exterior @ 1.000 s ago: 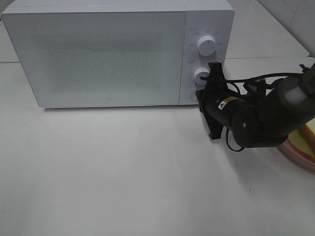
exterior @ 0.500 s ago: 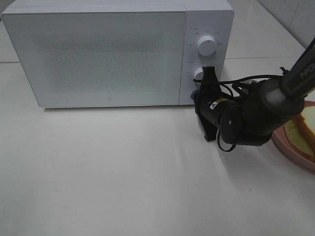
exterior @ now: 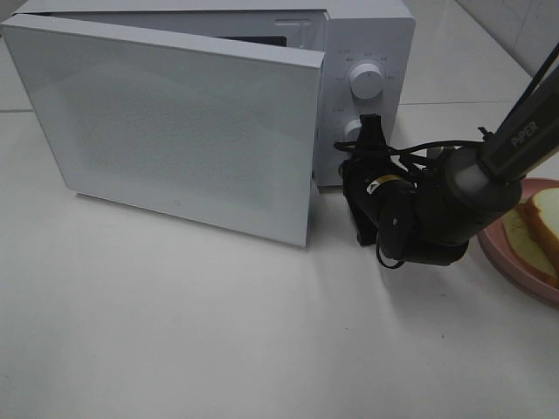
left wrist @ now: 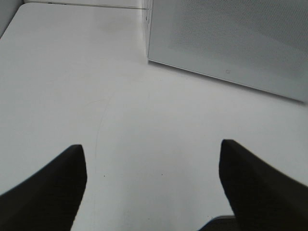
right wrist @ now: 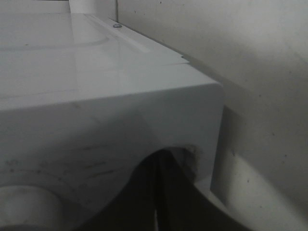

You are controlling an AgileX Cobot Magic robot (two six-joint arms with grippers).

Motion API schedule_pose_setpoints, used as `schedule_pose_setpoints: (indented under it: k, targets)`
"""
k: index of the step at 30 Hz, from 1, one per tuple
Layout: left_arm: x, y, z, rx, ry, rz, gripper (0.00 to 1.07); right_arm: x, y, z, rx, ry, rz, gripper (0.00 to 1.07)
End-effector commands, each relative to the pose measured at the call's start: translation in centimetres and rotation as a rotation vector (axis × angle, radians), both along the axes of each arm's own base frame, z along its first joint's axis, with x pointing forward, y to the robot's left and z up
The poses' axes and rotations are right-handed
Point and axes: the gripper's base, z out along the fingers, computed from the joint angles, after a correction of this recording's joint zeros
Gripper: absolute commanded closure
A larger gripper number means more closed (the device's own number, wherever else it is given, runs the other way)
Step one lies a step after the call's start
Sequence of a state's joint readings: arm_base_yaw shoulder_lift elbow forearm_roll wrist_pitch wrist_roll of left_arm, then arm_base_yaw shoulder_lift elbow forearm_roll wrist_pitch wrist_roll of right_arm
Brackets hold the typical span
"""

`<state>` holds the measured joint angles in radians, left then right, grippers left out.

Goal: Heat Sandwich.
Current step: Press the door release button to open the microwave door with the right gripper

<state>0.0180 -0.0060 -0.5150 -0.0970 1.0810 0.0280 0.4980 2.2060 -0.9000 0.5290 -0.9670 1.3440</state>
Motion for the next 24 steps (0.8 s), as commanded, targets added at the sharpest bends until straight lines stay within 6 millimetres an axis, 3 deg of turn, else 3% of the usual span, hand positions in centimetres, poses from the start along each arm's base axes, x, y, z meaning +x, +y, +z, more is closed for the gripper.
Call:
schedule_pose_setpoints:
  k: [1, 24]
  targets:
    - [0.00, -0.01, 0.08, -0.007, -0.016, 0.003, 0.34, 2.28, -0.99, 3.26, 0.009, -0.299, -0.083, 1.07]
    - [0.00, -0.01, 0.08, -0.007, -0.016, 0.003, 0.34, 2.27, -0.95, 3.12, 0.009, -0.284, -0.079, 1.07]
